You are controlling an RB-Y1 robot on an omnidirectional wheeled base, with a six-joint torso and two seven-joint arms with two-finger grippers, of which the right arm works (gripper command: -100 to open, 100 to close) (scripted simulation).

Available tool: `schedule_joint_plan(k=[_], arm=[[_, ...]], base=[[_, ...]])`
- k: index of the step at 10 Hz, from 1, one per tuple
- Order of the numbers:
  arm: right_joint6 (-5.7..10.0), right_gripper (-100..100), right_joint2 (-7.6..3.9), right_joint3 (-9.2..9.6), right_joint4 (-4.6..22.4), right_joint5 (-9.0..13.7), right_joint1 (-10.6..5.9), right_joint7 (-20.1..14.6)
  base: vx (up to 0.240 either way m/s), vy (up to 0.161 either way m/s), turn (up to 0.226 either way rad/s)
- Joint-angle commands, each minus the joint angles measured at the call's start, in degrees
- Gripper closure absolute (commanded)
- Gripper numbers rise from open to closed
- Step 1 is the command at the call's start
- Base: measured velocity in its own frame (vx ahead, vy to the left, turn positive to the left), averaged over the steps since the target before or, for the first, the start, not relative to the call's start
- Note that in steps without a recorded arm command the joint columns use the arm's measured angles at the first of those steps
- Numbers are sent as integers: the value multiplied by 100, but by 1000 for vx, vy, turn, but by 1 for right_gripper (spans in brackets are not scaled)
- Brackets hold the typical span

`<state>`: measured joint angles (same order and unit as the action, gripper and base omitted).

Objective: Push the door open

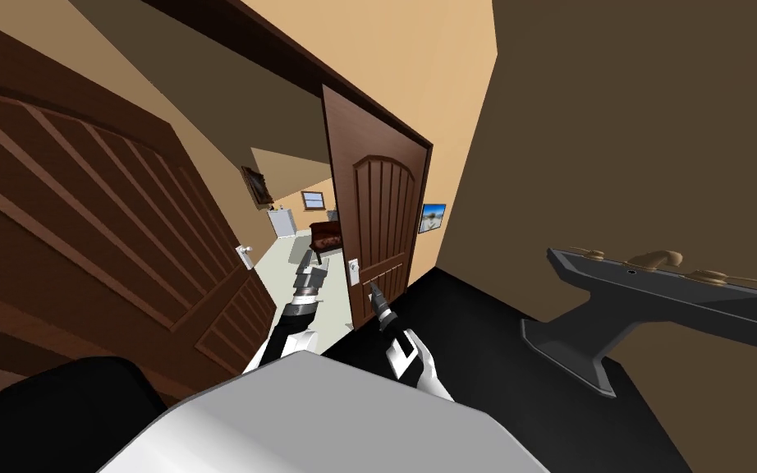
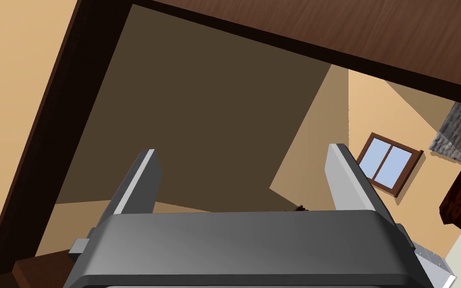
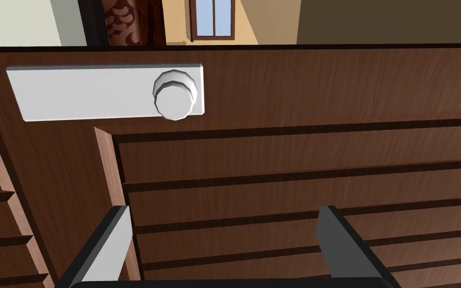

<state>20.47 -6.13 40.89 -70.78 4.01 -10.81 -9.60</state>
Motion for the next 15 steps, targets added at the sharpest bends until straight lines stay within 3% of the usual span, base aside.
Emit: schedule_joint_plan(k=[1, 6, 15], arm=[[-48, -100, 0, 168, 168, 2, -125, -37], [-66, -100, -2, 471, 573, 15, -402, -120], [2, -100, 167, 261, 803, -14, -418, -37]], base=[[162, 128, -92], [130, 84, -46], [126, 126, 30]])
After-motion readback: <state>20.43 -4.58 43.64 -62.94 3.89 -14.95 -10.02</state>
